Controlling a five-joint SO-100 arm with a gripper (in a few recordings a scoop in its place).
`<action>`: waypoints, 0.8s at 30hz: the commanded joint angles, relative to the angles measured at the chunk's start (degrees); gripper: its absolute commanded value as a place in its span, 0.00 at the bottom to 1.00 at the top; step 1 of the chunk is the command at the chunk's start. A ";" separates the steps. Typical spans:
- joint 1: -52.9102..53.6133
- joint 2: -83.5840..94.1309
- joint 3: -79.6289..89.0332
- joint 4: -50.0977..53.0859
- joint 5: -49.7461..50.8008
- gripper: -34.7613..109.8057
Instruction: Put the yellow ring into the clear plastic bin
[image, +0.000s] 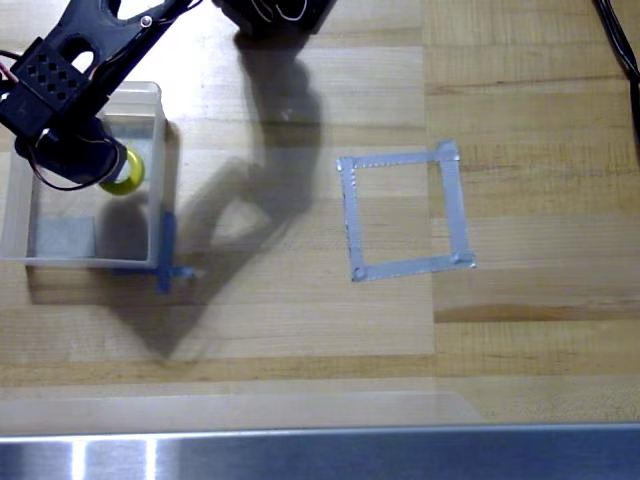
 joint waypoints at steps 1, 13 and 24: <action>-5.71 1.49 -2.29 -2.29 3.25 0.24; 0.18 -0.88 3.69 -11.34 4.66 0.24; 8.26 -0.97 8.35 -17.84 4.57 0.24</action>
